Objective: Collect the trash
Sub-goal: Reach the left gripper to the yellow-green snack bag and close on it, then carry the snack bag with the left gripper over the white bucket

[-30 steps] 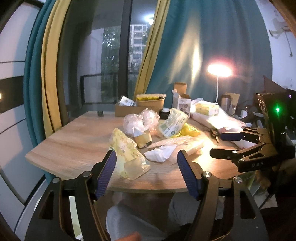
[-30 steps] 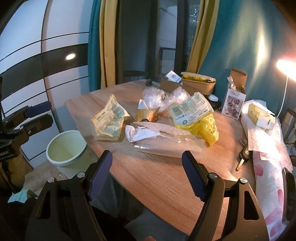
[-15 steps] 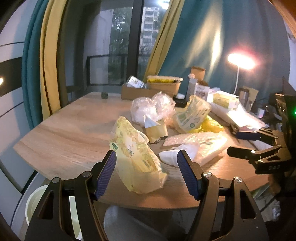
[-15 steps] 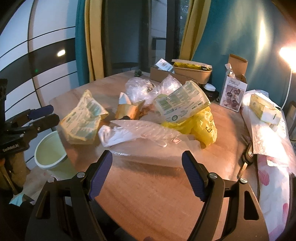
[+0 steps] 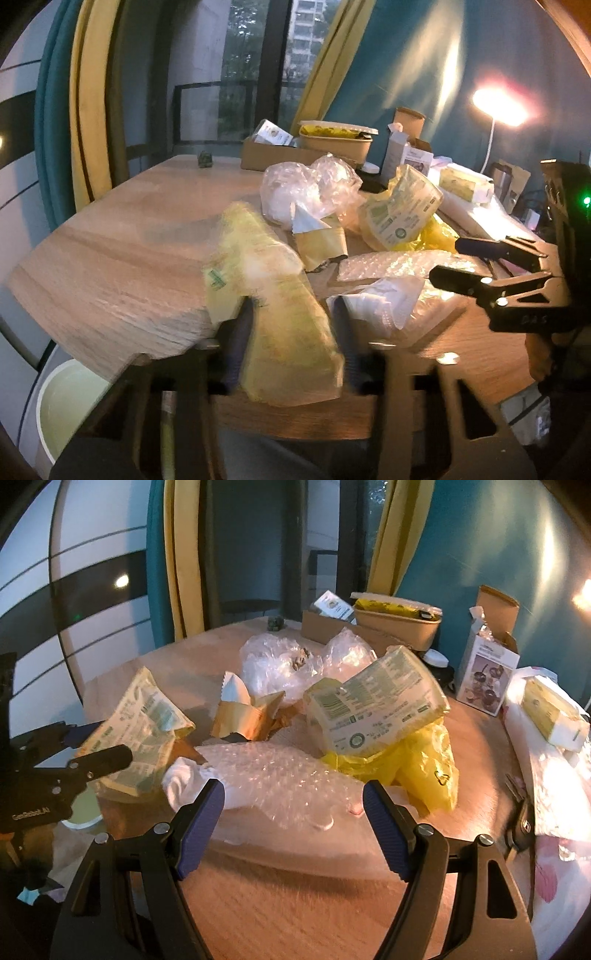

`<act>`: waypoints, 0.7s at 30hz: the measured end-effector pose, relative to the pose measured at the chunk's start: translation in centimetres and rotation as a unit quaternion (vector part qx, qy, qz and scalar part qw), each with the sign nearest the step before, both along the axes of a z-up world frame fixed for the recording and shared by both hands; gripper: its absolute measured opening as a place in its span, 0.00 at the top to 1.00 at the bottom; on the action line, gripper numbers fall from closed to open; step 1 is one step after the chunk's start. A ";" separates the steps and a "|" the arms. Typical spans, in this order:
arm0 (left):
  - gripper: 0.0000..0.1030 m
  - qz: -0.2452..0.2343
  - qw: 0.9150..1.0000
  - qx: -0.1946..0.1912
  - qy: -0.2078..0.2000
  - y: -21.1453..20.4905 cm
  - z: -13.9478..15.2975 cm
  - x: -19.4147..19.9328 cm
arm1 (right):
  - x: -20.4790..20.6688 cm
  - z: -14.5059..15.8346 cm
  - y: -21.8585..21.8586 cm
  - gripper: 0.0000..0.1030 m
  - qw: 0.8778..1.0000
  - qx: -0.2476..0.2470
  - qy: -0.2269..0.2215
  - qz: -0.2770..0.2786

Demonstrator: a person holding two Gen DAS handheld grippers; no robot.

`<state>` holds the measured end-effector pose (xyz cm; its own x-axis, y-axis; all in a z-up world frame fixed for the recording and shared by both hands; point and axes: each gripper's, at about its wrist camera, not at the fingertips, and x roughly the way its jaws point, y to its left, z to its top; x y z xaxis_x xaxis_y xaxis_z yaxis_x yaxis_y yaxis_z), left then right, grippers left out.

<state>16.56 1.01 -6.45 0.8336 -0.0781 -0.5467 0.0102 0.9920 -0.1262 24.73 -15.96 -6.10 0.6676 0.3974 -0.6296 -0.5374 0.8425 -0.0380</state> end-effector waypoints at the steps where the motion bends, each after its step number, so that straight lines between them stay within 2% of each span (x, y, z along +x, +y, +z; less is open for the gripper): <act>1: 0.75 -0.004 1.000 -0.007 0.004 0.1 -0.1 0.1 | 0.1 -0.1 0.2 0.25 1.000 -0.001 0.002 0.002; 4: 0.86 -0.003 1.000 -0.001 0.007 -0.1 -0.3 0.2 | 0.6 -0.7 0.7 0.26 1.000 -0.011 0.008 0.005; 5: 0.87 -0.004 1.000 -0.002 0.006 -0.1 -0.3 0.2 | 0.6 -0.9 0.8 0.33 1.000 -0.016 0.011 0.007; 6: 0.90 -0.002 1.000 -0.004 0.003 -0.1 -0.2 0.1 | 0.6 -1.1 1.0 0.45 1.000 -0.021 0.015 0.009; 8: 0.91 0.000 1.000 -0.006 -0.002 0.0 -0.1 -0.1 | 0.7 -1.4 1.2 0.56 0.999 -0.028 0.022 0.012; 9: 0.92 0.002 1.000 -0.008 -0.007 0.1 0.1 -0.4 | 0.6 -1.5 1.2 0.67 0.999 -0.029 0.023 0.014; 10: 0.92 0.004 1.000 -0.008 -0.013 0.1 0.3 -0.7 | 0.6 -1.4 1.2 0.71 0.999 -0.028 0.022 0.013; 12: 0.93 0.009 1.000 -0.007 -0.028 0.4 0.7 -1.3 | 0.2 -0.9 1.1 0.87 1.000 -0.025 0.012 0.007; 14: 0.93 0.014 0.999 -0.005 -0.039 0.6 1.1 -1.9 | -0.1 -0.5 1.0 0.92 1.000 -0.021 0.001 0.000; 21: 0.94 0.038 0.996 0.002 -0.077 2.1 2.5 -4.5 | -2.0 2.1 1.2 0.94 0.999 -0.011 -0.042 -0.010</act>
